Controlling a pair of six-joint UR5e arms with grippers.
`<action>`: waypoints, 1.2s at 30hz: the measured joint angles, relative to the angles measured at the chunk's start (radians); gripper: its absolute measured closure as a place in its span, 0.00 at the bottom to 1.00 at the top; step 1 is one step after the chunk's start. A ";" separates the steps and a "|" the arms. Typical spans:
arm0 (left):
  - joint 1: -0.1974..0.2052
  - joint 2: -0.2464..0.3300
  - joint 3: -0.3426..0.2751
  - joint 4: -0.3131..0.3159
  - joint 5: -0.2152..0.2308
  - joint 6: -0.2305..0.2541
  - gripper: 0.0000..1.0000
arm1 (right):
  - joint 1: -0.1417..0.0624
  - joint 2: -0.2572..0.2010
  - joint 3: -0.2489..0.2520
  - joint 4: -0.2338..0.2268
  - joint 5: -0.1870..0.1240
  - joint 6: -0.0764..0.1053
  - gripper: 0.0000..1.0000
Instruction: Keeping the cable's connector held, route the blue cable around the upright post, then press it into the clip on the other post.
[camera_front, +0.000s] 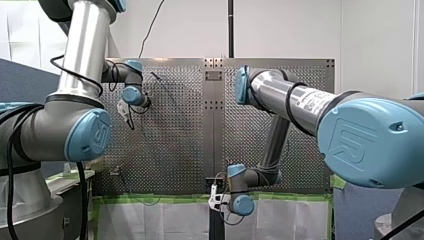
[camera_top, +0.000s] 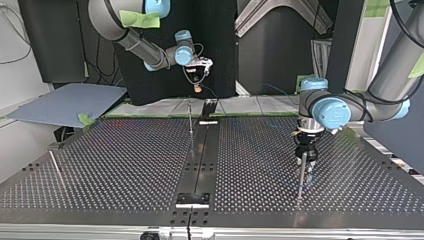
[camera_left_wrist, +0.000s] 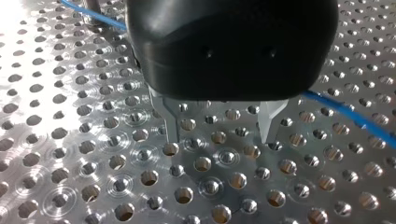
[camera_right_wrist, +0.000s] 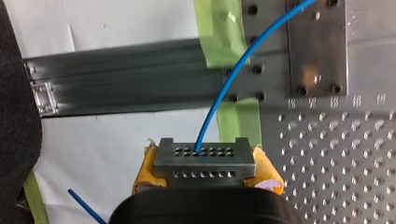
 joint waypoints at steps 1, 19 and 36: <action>0.000 0.000 0.000 0.000 0.000 0.000 0.19 | -0.004 0.000 0.007 -0.011 0.000 0.002 1.00; 0.002 0.001 0.000 0.003 0.000 -0.012 0.19 | -0.050 0.004 0.115 -0.116 0.006 0.008 1.00; 0.007 0.000 0.000 0.008 0.000 -0.023 0.19 | -0.085 -0.036 0.274 -0.209 0.026 -0.063 1.00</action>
